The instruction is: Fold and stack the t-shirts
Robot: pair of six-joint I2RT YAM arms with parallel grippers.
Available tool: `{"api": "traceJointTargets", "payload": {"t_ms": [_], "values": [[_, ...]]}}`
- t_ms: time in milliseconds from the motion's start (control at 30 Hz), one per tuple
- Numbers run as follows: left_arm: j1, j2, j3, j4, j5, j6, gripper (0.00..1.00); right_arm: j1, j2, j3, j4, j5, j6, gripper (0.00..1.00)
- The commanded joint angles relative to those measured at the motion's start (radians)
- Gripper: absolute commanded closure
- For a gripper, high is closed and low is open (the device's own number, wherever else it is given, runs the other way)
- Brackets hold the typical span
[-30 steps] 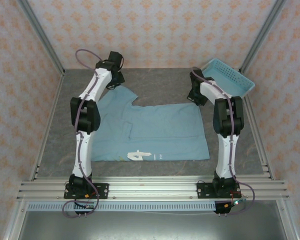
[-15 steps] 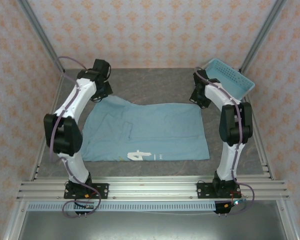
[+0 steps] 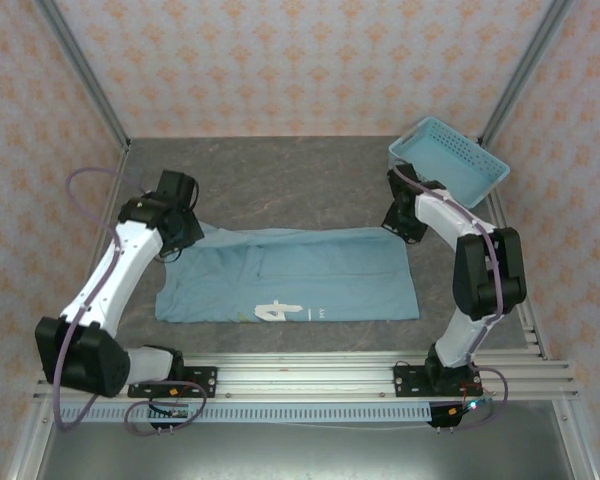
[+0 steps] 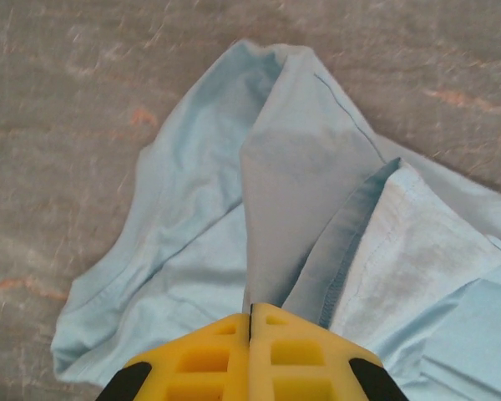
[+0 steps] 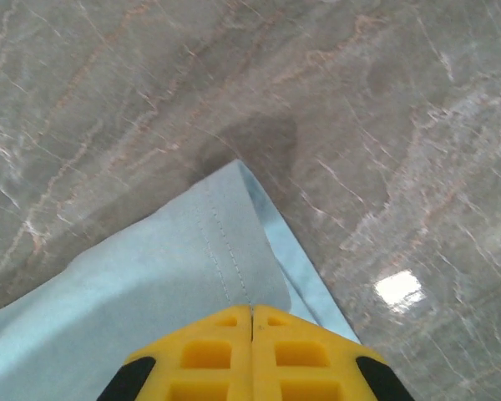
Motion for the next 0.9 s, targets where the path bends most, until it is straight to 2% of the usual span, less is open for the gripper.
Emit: {"api": "traceJointTargets", "payload": {"t_ms": [0, 367, 500, 867], "values": [[-0.004, -0.089, -0.070, -0.069, -0.055, -0.065, 1.00, 0.007, -0.074, -0.052, -0.033, 0.058, 0.017, 1.00], [-0.029, -0.286, -0.177, -0.155, -0.047, -0.200, 1.00, 0.012, -0.126, -0.154, -0.030, 0.063, 0.020, 1.00], [-0.041, -0.324, -0.196, -0.186, -0.005, -0.239, 1.00, 0.012, -0.138, -0.157, -0.045, 0.084, 0.014, 1.00], [-0.085, -0.372, -0.265, -0.266, -0.063, -0.306, 1.00, 0.021, -0.188, -0.211, -0.091, 0.053, 0.043, 1.00]]}}
